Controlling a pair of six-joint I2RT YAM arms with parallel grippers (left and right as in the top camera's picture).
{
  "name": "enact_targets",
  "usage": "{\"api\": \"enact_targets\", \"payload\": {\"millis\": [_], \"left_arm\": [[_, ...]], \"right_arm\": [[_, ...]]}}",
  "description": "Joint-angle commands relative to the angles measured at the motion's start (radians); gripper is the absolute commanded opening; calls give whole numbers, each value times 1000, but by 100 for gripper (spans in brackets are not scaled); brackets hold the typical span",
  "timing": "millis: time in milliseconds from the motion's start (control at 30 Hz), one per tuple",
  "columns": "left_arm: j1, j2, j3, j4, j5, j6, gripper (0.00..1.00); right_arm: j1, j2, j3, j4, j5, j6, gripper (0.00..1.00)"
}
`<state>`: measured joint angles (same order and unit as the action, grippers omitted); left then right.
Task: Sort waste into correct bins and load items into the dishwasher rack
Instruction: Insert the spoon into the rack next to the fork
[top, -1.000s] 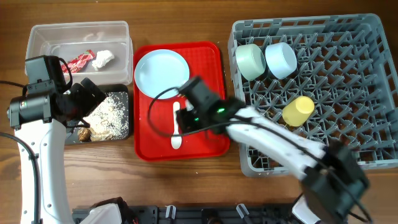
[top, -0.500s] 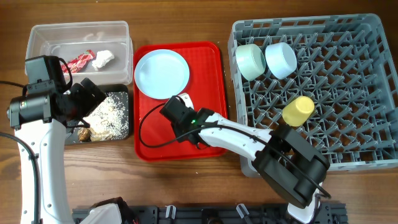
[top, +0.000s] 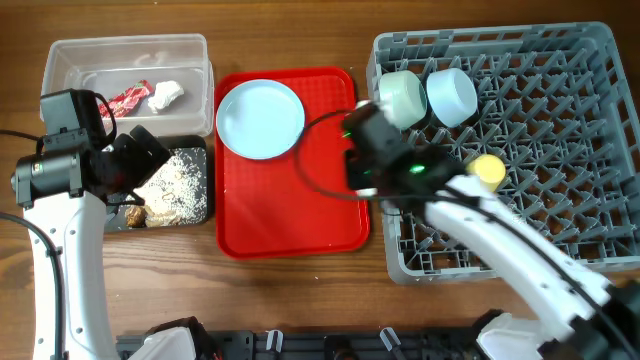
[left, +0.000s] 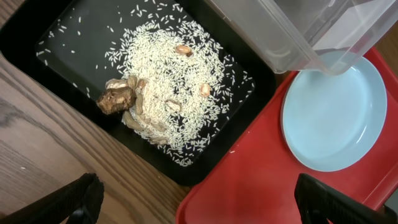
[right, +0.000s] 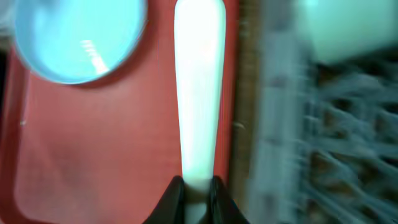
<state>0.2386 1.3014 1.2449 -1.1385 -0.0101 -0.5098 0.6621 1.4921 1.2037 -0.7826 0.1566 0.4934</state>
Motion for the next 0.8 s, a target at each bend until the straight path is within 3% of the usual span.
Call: {"api": "enact_targets", "payload": {"millis": [0, 167, 300, 467, 600, 767], "left_arm": [[5, -5, -1, 0, 2, 5, 100], [5, -5, -1, 0, 1, 5, 100], [5, -5, -1, 0, 1, 5, 100], [5, -5, -1, 0, 1, 5, 100], [5, -5, -1, 0, 1, 5, 100], [5, -5, -1, 0, 1, 5, 100]], "right_arm": [[-160, -32, -7, -121, -30, -90, 4], [-211, -6, -116, -95, -97, -123, 7], [-211, -6, -128, -82, -90, -124, 47], [-211, -6, -50, -55, -92, -139, 54], [-210, -3, 21, 229, -384, -175, 63], [-118, 161, 20, 513, -383, -90, 66]]}}
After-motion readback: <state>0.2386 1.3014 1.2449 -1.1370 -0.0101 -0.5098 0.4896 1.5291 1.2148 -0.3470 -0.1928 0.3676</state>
